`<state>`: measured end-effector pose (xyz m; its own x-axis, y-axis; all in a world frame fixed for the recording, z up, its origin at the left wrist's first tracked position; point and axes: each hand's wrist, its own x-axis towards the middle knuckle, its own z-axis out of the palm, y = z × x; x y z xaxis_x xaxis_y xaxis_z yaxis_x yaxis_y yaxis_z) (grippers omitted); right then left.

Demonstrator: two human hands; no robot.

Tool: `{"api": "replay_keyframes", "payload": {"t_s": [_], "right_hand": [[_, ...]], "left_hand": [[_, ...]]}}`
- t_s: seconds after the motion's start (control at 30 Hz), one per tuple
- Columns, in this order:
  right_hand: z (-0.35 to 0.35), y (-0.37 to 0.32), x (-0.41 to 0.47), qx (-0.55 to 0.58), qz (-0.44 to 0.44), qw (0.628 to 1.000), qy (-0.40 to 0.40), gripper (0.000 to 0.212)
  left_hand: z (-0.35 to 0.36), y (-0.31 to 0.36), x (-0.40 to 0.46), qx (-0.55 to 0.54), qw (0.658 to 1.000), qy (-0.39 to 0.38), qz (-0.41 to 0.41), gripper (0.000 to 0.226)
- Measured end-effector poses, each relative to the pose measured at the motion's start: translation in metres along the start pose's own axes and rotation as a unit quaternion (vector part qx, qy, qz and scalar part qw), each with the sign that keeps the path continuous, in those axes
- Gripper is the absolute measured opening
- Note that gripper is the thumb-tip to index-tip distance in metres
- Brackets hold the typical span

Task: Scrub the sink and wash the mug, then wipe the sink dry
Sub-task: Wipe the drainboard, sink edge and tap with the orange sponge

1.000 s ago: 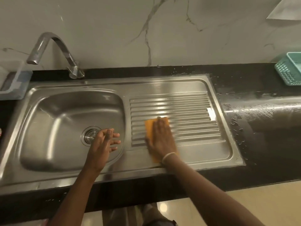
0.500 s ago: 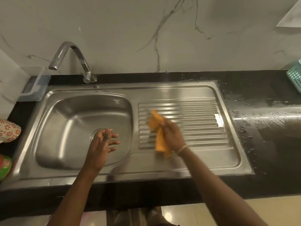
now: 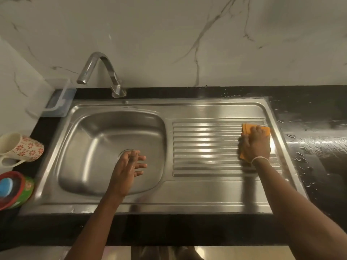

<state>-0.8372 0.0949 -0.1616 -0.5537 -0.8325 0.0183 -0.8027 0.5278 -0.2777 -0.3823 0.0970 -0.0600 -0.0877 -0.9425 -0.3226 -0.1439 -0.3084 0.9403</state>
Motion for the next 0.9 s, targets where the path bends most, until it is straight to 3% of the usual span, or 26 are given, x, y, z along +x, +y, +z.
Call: {"api": "replay_keyframes", "payload": {"t_s": [0.1, 0.3, 0.5, 0.63, 0.77, 0.9], "right_hand": [[0.011, -0.046, -0.007, -0.031, 0.03, 0.999, 0.01, 0.054], [0.038, -0.161, -0.059, 0.114, -0.101, 0.987, -0.042, 0.047], [0.019, -0.236, -0.116, 0.276, -0.228, 0.9, -0.249, 0.038], [-0.031, -0.181, -0.127, 0.357, -0.213, 0.845, -0.336, 0.032], [-0.071, -0.053, -0.123, 0.343, -0.161, 0.884, -0.273, 0.033], [-0.117, 0.072, -0.134, 0.309, -0.061, 0.931, -0.186, 0.034]], "left_hand": [[-0.009, -0.003, 0.001, -0.007, 1.0, 0.017, -0.006, 0.082], [-0.008, -0.012, -0.006, -0.007, 0.999, 0.036, -0.015, 0.069], [-0.006, -0.024, -0.01, 0.035, 0.998, 0.039, -0.037, 0.054], [-0.002, -0.036, -0.013, 0.096, 0.994, 0.025, -0.039, 0.04], [0.014, -0.045, -0.022, 0.158, 0.987, -0.017, -0.025, 0.054], [0.037, -0.048, -0.025, 0.205, 0.977, -0.062, -0.01, 0.051]]}}
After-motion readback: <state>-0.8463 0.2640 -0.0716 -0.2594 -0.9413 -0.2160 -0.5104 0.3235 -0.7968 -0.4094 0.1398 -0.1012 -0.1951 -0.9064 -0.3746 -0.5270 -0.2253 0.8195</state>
